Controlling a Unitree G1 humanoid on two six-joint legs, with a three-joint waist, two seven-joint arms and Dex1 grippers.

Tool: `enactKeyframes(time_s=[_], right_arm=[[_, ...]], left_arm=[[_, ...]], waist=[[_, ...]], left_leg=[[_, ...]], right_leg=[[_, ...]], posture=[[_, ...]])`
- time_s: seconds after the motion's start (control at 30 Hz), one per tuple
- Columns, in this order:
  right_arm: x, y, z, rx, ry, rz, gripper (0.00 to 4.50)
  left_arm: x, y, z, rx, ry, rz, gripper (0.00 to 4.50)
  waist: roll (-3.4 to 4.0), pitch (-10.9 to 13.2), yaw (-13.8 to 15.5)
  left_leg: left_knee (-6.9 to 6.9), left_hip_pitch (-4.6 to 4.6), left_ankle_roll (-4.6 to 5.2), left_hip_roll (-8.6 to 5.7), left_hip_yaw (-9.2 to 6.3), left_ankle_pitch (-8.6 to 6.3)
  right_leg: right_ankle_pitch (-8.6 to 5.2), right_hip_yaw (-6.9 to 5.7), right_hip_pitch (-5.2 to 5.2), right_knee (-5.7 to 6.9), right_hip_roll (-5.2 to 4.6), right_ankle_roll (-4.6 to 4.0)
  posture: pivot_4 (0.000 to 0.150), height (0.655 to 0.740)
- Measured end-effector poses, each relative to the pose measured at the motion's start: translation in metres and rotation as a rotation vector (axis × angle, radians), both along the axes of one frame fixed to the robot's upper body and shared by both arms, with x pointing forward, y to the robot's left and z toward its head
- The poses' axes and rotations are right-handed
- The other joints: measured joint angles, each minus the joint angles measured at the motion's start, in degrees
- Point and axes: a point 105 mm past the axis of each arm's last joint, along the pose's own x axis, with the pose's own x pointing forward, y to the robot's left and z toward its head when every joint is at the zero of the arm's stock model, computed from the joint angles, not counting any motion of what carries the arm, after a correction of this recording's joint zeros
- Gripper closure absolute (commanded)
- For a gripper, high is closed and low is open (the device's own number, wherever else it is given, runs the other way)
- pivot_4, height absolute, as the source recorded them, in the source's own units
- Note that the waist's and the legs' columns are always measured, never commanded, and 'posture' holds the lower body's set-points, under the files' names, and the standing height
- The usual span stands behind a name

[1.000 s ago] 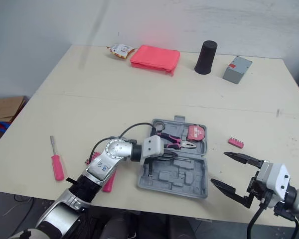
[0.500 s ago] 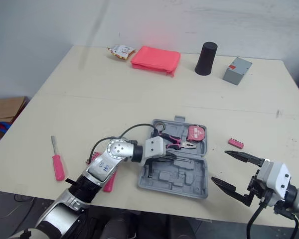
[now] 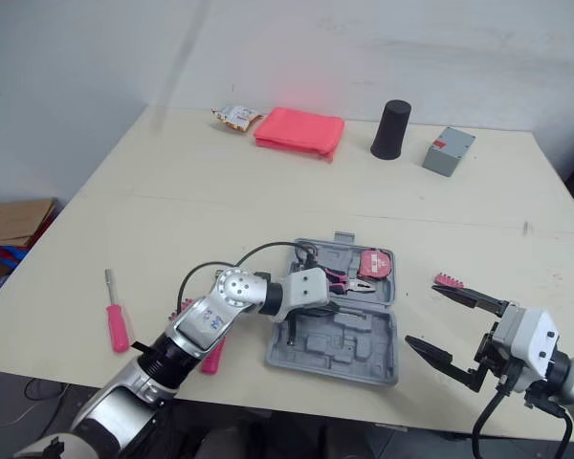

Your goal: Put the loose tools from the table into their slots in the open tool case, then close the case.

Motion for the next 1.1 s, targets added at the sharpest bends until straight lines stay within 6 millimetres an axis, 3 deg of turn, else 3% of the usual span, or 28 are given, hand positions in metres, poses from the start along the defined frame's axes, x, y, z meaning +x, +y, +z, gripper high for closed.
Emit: enactKeyframes(time_s=[0.07, 0.13, 0.23, 0.27, 0.33, 0.43, 0.53, 0.6, 0.67, 0.73, 0.77, 0.83, 0.93, 1.0, 1.1], right_arm=[[-0.002, -0.002, -0.002, -0.001, 0.012, -0.003, 0.00], [-0.002, -0.007, 0.001, -0.004, 0.002, -0.020, 0.00], [-0.007, -0.019, 0.006, -0.010, -0.018, -0.056, 0.00], [-0.010, -0.023, 0.005, -0.013, -0.016, -0.067, 0.00], [-0.016, -0.043, 0.003, -0.029, -0.022, -0.121, 0.00], [-0.022, -0.069, 0.003, -0.048, -0.050, -0.196, 0.00], [-0.030, -0.099, 0.003, -0.077, -0.075, -0.288, 0.00], [-0.035, -0.113, -0.002, -0.099, -0.062, -0.318, 0.00], [-0.037, -0.127, -0.006, -0.123, -0.056, -0.347, 0.00], [-0.044, -0.152, -0.006, -0.151, -0.055, -0.430, 0.00], [-0.048, -0.169, -0.007, -0.173, -0.055, -0.483, 0.00], [-0.055, -0.193, -0.006, -0.209, -0.054, -0.562, 0.00], [-0.057, -0.208, -0.007, -0.225, -0.057, -0.608, 0.00], [-0.059, -0.216, -0.010, -0.236, -0.025, -0.625, 0.00], [-0.051, -0.218, -0.013, -0.212, -0.031, -0.630, 0.00]], left_arm=[[-0.006, -0.001, 0.014, -0.111, -0.040, -0.055, 4.48], [-0.006, 0.009, 0.040, -0.229, -0.099, -0.083, 4.48], [-0.016, 0.043, 0.062, -0.275, -0.143, -0.150, 4.48], [-0.017, 0.053, 0.063, -0.273, -0.128, -0.147, 4.24], [-0.018, 0.088, 0.069, -0.276, -0.052, -0.064, 3.64], [-0.014, 0.123, 0.076, -0.277, 0.011, 0.068, 2.45], [-0.007, 0.177, 0.077, -0.236, 0.044, 0.284, 1.10], [0.004, 0.227, 0.078, -0.235, 0.033, 0.487, 0.10], [0.006, 0.278, 0.079, -0.222, 0.002, 0.677, 0.04], [-0.006, 0.336, 0.074, -0.158, -0.024, 0.875, 0.04], [-0.019, 0.373, 0.071, -0.097, -0.064, 0.994, 0.04], [-0.044, 0.418, 0.065, -0.023, -0.094, 1.144, 0.04], [-0.066, 0.452, 0.061, 0.007, -0.111, 1.263, 0.04], [-0.093, 0.485, 0.061, 0.028, -0.111, 1.407, 0.04], [-0.120, 0.502, 0.053, 0.031, -0.107, 1.506, 0.04]], waist=[[0.04, 0.0, 0.1], [0.14, 0.1, 0.3], [0.20, 0.1, 0.0], [0.20, 0.1, 0.0], [0.24, 0.3, -0.1], [0.23, 0.5, -0.1], [0.21, 0.7, -0.3], [0.21, 0.9, -0.4], [0.24, 1.0, -0.6], [0.30, 1.1, -1.2], [0.25, 1.1, -1.6], [0.23, 1.2, -1.8], [0.16, 1.2, -1.9], [0.07, 1.3, -2.0], [0.14, 1.3, -2.1]], left_leg=[[0.06, -0.43, -0.11, 0.01, 0.01, -0.02], [0.15, -1.06, -0.39, 0.04, 0.02, 0.22], [0.07, -0.99, -0.58, 0.13, 0.06, 0.09], [0.07, -0.98, -0.61, 0.16, 0.05, 0.07], [0.06, -0.94, -0.65, 0.20, 0.05, 0.05], [0.13, -0.86, -0.57, 0.17, 0.05, 0.01], [0.10, -0.74, -0.50, 0.14, 0.08, -0.03], [0.07, -0.71, -0.44, 0.15, 0.07, -0.08], [0.05, -0.70, -0.28, 0.16, 0.09, -0.22], [0.02, -0.71, -0.35, 0.14, 0.21, -0.29], [0.03, -0.70, -0.44, 0.15, 0.25, -0.34], [-0.02, -0.71, -0.48, 0.17, 0.29, -0.40], [-0.02, -0.72, -0.47, 0.18, 0.29, -0.46], [-0.08, -0.72, -0.50, 0.22, 0.29, -0.48], [-0.14, -0.64, -0.46, 0.21, 0.29, -0.54]], right_leg=[[-0.01, -0.03, -0.49, 0.01, 0.04, -0.01], [0.00, -0.02, -1.03, 0.01, 0.15, 0.05], [-0.19, 0.02, -1.03, -0.04, 0.29, 0.09], [-0.24, 0.02, -1.03, -0.04, 0.33, 0.10], [-0.29, 0.07, -1.02, -0.03, 0.38, 0.10], [-0.28, 0.09, -0.90, -0.03, 0.35, 0.13], [-0.26, 0.12, -0.84, -0.03, 0.29, 0.14], [-0.24, 0.11, -0.85, -0.01, 0.28, 0.08], [-0.24, 0.08, -0.87, -0.01, 0.23, 0.04], [-0.29, 0.08, -0.93, -0.05, 0.12, -0.05], [-0.34, 0.07, -0.94, -0.10, 0.10, -0.13], [-0.37, 0.04, -0.93, -0.27, 0.07, -0.17], [-0.37, 0.01, -0.92, -0.31, 0.04, -0.17], [-0.37, 0.01, -0.98, -0.29, 0.03, -0.17], [-0.37, -0.03, -0.93, -0.26, -0.05, -0.18]], posture=[[0.150, 0.7400], [0.150, 0.7400], [0.150, 0.7400], [0.150, 0.7400], [0.150, 0.7400], [0.150, 0.7400], [0.150, 0.7400], [0.150, 0.7400], [0.150, 0.7400], [0.150, 0.7400], [0.150, 0.7400], [0.150, 0.7400], [0.150, 0.7400], [0.150, 0.7400], [0.150, 0.7400]])
